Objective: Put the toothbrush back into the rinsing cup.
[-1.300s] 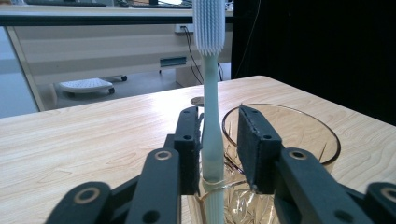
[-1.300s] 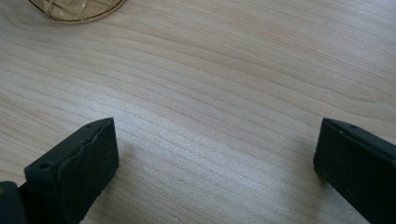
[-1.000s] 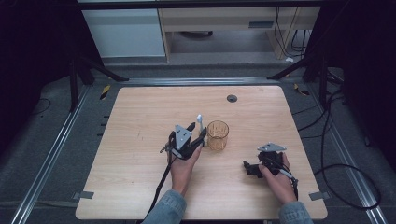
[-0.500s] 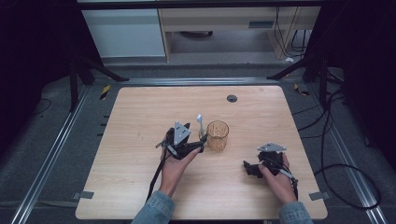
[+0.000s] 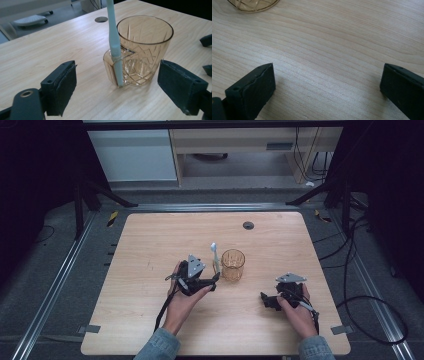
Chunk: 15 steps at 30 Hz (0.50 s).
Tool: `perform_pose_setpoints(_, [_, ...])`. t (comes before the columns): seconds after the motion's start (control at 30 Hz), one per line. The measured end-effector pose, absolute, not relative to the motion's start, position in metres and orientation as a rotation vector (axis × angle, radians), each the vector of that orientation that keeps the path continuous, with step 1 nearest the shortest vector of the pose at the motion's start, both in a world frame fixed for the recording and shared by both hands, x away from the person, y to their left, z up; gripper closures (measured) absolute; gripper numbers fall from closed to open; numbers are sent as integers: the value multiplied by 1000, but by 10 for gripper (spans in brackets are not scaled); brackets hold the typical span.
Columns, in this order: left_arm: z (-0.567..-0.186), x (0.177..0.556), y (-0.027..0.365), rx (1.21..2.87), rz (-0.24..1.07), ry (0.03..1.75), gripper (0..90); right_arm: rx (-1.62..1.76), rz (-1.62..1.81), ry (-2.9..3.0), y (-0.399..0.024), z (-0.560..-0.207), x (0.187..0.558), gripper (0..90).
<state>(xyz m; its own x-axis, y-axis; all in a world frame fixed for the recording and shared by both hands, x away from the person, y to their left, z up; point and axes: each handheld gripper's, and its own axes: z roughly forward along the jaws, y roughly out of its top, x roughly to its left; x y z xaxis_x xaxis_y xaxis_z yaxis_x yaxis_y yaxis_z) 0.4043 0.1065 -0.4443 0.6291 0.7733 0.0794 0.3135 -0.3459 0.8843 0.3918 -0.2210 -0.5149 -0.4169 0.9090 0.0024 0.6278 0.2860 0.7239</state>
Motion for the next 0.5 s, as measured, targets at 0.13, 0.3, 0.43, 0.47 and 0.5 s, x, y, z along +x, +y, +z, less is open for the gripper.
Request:
perform_pose_setpoints(0.13, [-442,400,115,1940,633,862,138,1382,922,2148,-221,-515,392,3])
perform_pose_setpoints(0.3, [-443,403,125,1960,600,938,122,1380,923,2151,-221,-515,392,3])
perform_pose_setpoints(0.43, [-442,407,132,2019,583,985,94,1377,922,2152,-221,-515,392,3])
perform_pose_setpoints(0.47, [-442,408,134,2028,579,990,86,1376,922,2152,-221,-515,392,4])
perform_pose_setpoints(0.5, [-441,409,137,2048,577,998,81,1377,922,2152,-221,-515,392,4])
